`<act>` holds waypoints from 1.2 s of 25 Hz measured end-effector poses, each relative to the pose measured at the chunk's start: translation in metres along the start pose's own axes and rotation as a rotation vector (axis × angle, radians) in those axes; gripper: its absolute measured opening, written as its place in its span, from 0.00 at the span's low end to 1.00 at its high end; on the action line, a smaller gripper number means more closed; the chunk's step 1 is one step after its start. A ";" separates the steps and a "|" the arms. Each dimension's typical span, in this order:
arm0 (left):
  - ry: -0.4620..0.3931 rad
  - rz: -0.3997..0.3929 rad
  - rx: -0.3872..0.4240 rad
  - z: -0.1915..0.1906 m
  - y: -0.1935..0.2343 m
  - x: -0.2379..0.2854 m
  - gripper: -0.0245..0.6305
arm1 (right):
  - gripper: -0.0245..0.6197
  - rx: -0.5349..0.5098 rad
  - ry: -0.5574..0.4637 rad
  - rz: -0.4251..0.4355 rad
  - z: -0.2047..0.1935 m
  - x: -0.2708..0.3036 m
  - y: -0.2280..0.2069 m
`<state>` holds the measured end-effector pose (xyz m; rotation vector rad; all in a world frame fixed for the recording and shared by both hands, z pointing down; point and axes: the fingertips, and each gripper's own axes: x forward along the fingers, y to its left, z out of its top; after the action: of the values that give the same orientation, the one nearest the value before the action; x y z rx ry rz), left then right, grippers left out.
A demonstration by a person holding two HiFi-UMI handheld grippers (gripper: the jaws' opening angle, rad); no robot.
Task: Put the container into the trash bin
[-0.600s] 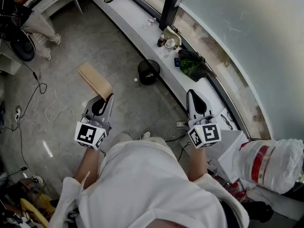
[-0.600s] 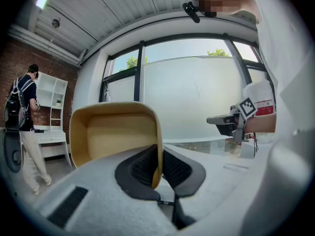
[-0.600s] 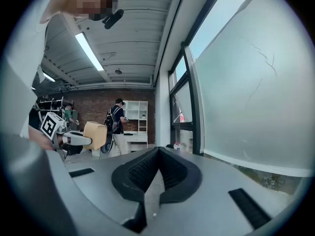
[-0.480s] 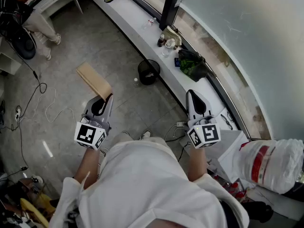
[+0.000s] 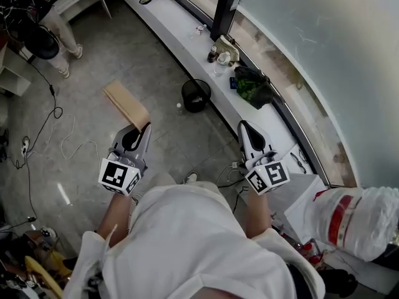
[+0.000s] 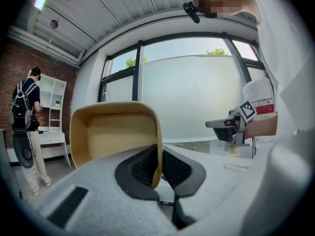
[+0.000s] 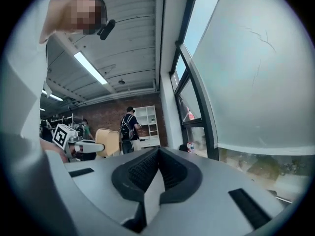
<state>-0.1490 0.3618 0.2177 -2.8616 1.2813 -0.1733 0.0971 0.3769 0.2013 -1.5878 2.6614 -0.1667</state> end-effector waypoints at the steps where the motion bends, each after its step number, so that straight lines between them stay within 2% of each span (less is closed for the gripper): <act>1: 0.004 0.002 0.001 -0.001 -0.001 0.000 0.07 | 0.04 0.008 0.002 -0.005 -0.003 0.001 -0.001; 3: 0.015 0.011 0.004 -0.002 -0.002 -0.002 0.07 | 0.04 0.036 0.009 -0.018 -0.012 0.000 -0.002; 9: 0.043 0.031 -0.010 -0.013 0.009 0.005 0.07 | 0.04 0.065 0.070 0.013 -0.034 0.010 -0.006; 16: 0.077 -0.015 -0.067 -0.041 0.033 0.051 0.07 | 0.04 0.056 0.113 0.004 -0.040 0.052 -0.023; 23: 0.043 -0.077 -0.092 -0.029 0.095 0.128 0.07 | 0.04 0.082 0.159 -0.037 -0.031 0.133 -0.070; 27: 0.048 -0.099 -0.168 -0.037 0.139 0.170 0.07 | 0.04 0.142 0.154 -0.056 -0.018 0.193 -0.093; 30: 0.056 -0.149 -0.215 -0.045 0.162 0.200 0.07 | 0.04 0.140 0.160 -0.076 -0.010 0.224 -0.101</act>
<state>-0.1417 0.1076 0.2752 -3.1579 1.1611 -0.1230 0.0777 0.1330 0.2276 -1.6985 2.6351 -0.4917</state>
